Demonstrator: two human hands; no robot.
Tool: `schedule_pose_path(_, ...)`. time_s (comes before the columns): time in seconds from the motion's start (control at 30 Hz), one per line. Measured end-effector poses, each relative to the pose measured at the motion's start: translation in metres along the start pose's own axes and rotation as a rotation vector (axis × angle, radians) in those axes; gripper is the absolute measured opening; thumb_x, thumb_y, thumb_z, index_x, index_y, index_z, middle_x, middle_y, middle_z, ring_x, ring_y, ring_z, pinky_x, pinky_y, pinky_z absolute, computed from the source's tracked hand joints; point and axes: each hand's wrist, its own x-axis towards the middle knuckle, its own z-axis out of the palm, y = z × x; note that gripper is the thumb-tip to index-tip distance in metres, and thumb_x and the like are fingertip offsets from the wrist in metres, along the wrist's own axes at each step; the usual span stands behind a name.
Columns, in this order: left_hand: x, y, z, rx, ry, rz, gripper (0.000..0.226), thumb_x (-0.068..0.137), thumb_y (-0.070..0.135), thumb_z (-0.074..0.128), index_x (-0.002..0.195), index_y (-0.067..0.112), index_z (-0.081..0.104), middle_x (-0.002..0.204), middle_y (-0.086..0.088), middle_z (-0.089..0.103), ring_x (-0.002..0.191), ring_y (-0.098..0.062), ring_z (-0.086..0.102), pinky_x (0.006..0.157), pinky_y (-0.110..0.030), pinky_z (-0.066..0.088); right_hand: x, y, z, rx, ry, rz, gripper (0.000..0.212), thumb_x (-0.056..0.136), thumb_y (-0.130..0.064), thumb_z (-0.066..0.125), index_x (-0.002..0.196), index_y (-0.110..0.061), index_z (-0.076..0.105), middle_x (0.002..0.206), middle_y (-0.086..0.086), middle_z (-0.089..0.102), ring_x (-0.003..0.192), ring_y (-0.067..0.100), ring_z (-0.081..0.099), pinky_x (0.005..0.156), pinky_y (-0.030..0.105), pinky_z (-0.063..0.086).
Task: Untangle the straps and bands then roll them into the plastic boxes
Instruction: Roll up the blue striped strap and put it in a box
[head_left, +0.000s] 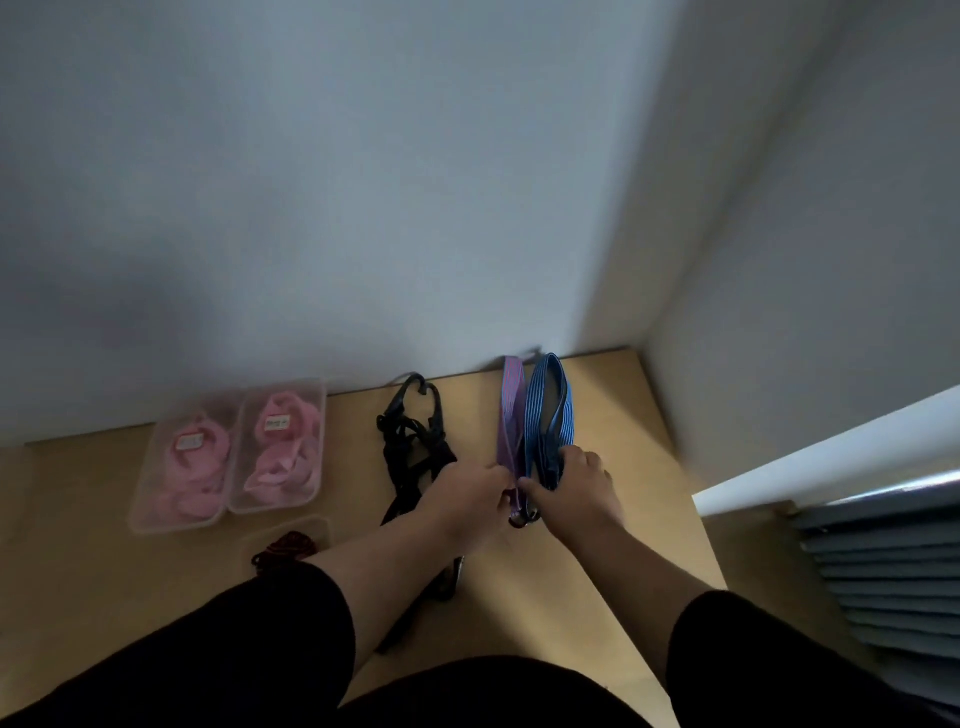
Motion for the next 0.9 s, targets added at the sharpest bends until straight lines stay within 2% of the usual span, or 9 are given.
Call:
schedule_pose_path(0.1,0.002,-0.003,0.001,0.02,0.012,0.007,0.024,0.094,0.031,0.049,0.103,0.023,0.07,0.094,0.003,0.066,0.088,-0.019,0.059,0.08,-0.034,0.049,0.001,-0.008,0.005,-0.088,-0.005,0.005,0.071,0.087,-0.053,0.064,0.143,-0.017,0.038,0.14,0.007,0.042,0.127,0.029,0.045,0.098,0.043,0.046)
schedule_pose_path(0.23,0.002,-0.003,-0.002,0.014,0.05,0.043,0.025,0.094,0.028,0.049,0.107,0.025,0.07,0.099,0.003,0.066,0.09,-0.018,0.059,0.081,-0.032,0.047,0.007,-0.017,0.004,-0.139,-0.016,0.03,0.044,0.085,-0.032,0.058,0.124,-0.014,0.047,0.124,0.008,0.046,0.107,0.033,0.055,0.083,0.042,0.051)
schedule_pose_path(0.37,0.002,-0.002,-0.002,0.015,0.047,0.034,0.025,0.093,0.026,0.047,0.098,0.024,0.071,0.093,0.003,0.066,0.084,-0.021,0.061,0.077,-0.033,0.043,0.014,-0.016,0.001,-0.117,-0.009,0.042,0.032,0.093,-0.031,0.055,0.117,-0.01,0.05,0.117,0.01,0.046,0.096,0.036,0.06,0.075,0.039,0.049)
schedule_pose_path(0.5,0.004,0.0,-0.007,0.007,0.081,0.049,0.028,0.089,0.024,0.045,0.093,0.02,0.072,0.087,0.002,0.068,0.077,-0.019,0.062,0.073,-0.033,0.05,0.019,-0.008,-0.003,0.021,-0.005,0.091,0.024,0.09,-0.03,0.055,0.1,-0.008,0.056,0.101,0.01,0.056,0.07,0.029,0.062,0.061,0.034,0.052)
schedule_pose_path(0.57,0.005,0.001,-0.009,-0.009,0.094,0.039,0.032,0.088,0.023,0.043,0.098,0.019,0.073,0.093,0.0,0.071,0.082,-0.021,0.064,0.077,-0.034,0.052,0.015,-0.001,-0.008,0.09,0.021,0.074,0.015,0.087,-0.021,0.056,0.094,-0.008,0.057,0.095,0.012,0.061,0.058,0.021,0.061,0.046,0.026,0.043)
schedule_pose_path(0.67,0.007,0.006,-0.017,-0.043,0.066,-0.03,0.031,0.096,0.02,0.042,0.105,0.017,0.071,0.1,-0.002,0.069,0.09,-0.022,0.063,0.082,-0.037,0.053,0.005,0.004,-0.016,0.216,0.079,0.012,0.007,0.088,-0.013,0.053,0.085,-0.007,0.056,0.084,0.013,0.062,0.047,0.016,0.057,0.036,0.019,0.032)
schedule_pose_path(0.77,0.008,0.012,-0.03,-0.129,0.031,-0.091,0.03,0.1,0.021,0.04,0.101,0.014,0.069,0.094,-0.002,0.065,0.085,-0.021,0.061,0.078,-0.038,0.053,-0.009,-0.004,-0.03,0.331,0.163,-0.089,0.009,0.089,-0.013,0.054,0.08,-0.012,0.056,0.078,0.012,0.062,0.046,0.012,0.058,0.037,0.016,0.037)
schedule_pose_path(0.87,0.0,0.015,-0.044,-0.315,0.079,-0.164,0.026,0.101,0.024,0.044,0.085,0.018,0.064,0.078,0.005,0.061,0.076,-0.015,0.059,0.066,-0.029,0.043,-0.023,-0.02,-0.041,0.46,0.168,-0.202,0.011,0.089,-0.014,0.058,0.08,-0.02,0.058,0.075,0.009,0.062,0.052,0.014,0.064,0.047,0.034,0.054)
schedule_pose_path(0.9,-0.005,0.016,-0.049,-0.418,0.11,-0.202,0.026,0.1,0.027,0.047,0.081,0.021,0.063,0.073,0.008,0.06,0.07,-0.01,0.057,0.063,-0.025,0.04,-0.029,-0.027,-0.045,0.501,0.158,-0.237,0.01,0.09,-0.013,0.06,0.082,-0.02,0.06,0.075,0.006,0.063,0.056,0.013,0.064,0.05,0.035,0.056)
